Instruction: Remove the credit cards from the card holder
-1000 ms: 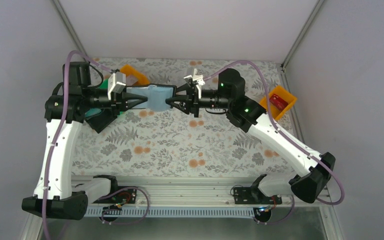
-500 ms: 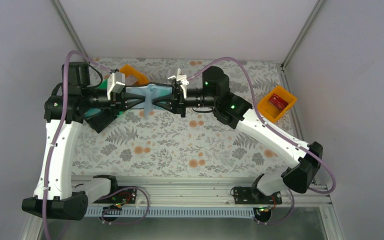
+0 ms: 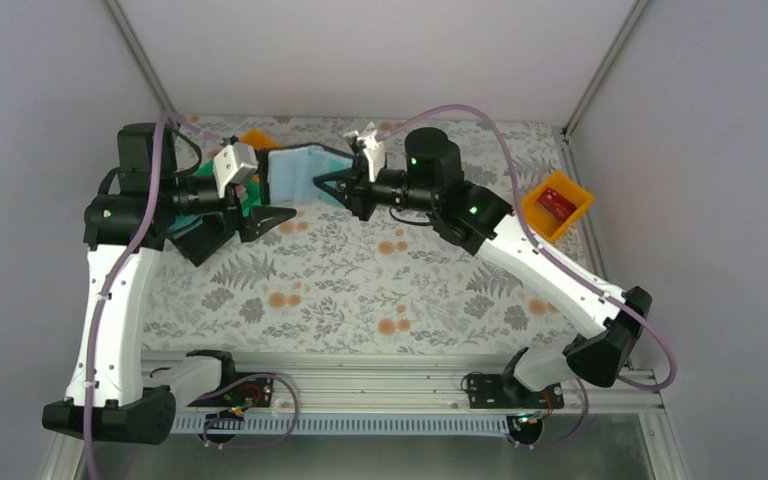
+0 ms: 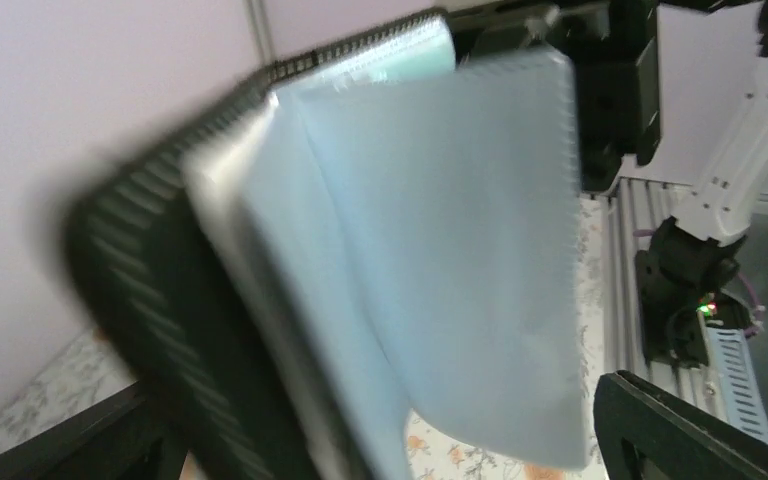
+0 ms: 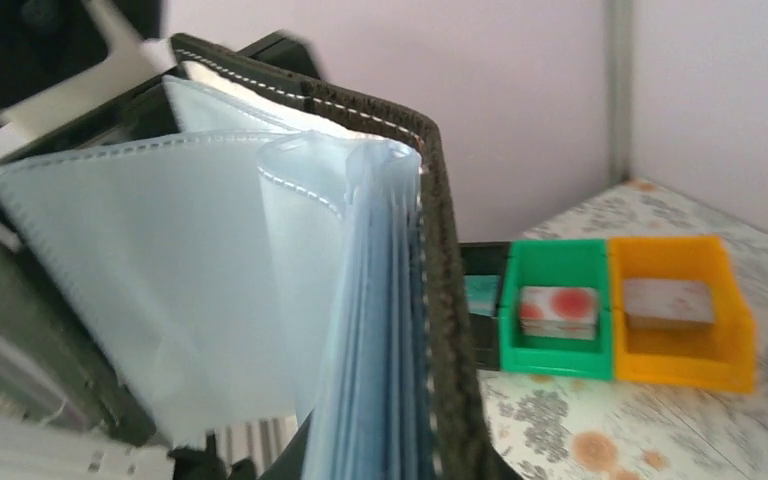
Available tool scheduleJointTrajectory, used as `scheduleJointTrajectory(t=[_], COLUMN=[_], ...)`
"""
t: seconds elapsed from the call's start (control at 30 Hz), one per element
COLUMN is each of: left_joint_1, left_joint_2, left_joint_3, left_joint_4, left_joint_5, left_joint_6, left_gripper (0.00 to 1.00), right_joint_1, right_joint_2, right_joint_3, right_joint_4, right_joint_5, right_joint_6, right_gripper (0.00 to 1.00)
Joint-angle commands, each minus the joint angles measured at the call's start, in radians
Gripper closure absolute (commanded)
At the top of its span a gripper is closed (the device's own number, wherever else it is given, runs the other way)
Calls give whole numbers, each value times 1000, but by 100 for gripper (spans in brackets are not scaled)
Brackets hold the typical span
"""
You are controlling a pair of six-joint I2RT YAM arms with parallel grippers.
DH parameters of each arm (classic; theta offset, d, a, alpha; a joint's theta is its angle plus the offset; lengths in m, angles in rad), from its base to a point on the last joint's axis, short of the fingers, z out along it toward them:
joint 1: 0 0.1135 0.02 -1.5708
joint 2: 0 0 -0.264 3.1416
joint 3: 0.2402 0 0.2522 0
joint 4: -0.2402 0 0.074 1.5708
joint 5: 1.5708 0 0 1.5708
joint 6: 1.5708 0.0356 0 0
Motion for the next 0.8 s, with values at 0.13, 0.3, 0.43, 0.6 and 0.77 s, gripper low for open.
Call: scheduleJointTrajectory(t=[0.13,0.3,0.43,0.6,0.77], left_joint_1=[-19,-33,-36,-36,-32], left_joint_2=[28,53,59,37,25], left_joint_3=[7,31,32,20,32], left_joint_4=[109,129,130,104,56], left_joint_5=[-122,-187,-170,-140,-50], left_joint_6=[-95,-124,-126,-85,-56], left_gripper=[0,2,19,62,97], right_joint_1=[72,99,102,95,53], right_joint_2=[51,83,94,82,64], right_joint_3=[168,198,202,204,202], right_joint_4=[-100,-100,-82,-79,-83], right_joint_5=[283,269,165,110,-24], right_joint_6=[175,169,139,107,70], right_gripper=[96,96,96,96,72])
